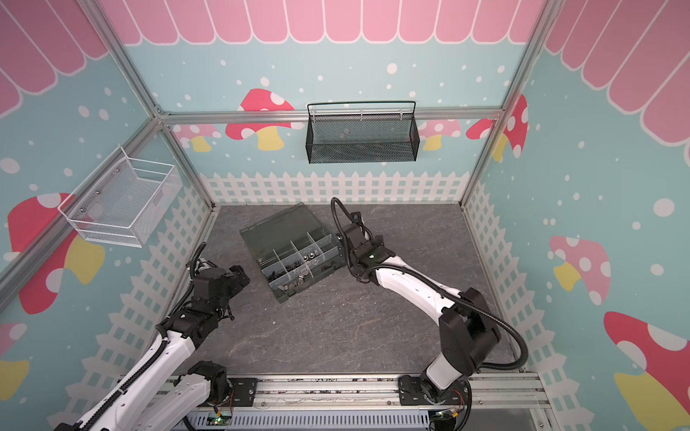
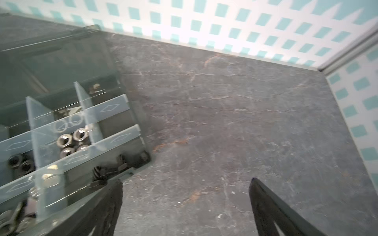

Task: Sort the screws and nuts into containers
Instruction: Place the nut into the container, then reset both arms

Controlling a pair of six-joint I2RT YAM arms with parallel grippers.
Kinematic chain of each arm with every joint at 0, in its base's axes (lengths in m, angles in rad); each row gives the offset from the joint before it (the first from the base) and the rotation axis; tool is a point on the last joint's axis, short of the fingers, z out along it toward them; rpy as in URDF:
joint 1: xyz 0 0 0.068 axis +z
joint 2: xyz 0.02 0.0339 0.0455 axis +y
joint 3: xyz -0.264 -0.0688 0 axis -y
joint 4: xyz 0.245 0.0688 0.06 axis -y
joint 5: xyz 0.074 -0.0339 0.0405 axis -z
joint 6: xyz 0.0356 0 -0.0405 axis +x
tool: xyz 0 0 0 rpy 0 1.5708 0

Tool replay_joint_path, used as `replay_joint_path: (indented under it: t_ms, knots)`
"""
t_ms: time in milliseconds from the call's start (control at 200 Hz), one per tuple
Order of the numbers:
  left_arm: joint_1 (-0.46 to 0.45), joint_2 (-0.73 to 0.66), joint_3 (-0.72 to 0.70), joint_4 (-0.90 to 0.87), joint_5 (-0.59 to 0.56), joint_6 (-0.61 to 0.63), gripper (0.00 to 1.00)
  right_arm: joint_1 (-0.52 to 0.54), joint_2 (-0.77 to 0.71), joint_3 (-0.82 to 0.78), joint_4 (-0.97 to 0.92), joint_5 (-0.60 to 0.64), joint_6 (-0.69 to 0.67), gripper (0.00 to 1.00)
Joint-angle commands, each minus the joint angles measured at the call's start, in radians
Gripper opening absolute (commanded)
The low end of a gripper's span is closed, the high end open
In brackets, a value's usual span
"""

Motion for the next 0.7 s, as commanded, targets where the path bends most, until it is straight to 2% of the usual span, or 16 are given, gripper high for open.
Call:
replay_joint_path:
  t_ms: [0,150,405,490,695]
  knots:
    - [0.007,-0.031,-0.025,0.121,-0.103,0.125,1.0,-0.055,-0.105,-0.104,0.037,0.102,0.061,0.97]
    - [0.009,-0.052,-0.097,0.29,-0.193,0.243,1.0,-0.169,-0.265,-0.287,0.123,0.119,0.058,0.97]
    - [0.024,0.014,-0.261,0.688,-0.229,0.454,1.0,-0.281,-0.533,-0.669,0.534,0.153,-0.132,0.97]
    - [0.057,0.059,-0.309,0.807,-0.197,0.485,1.0,-0.309,-0.581,-0.759,0.641,0.16,-0.195,0.97]
    - [0.165,0.204,-0.326,0.946,0.012,0.501,1.0,-0.385,-0.616,-0.979,0.961,0.118,-0.308,0.97]
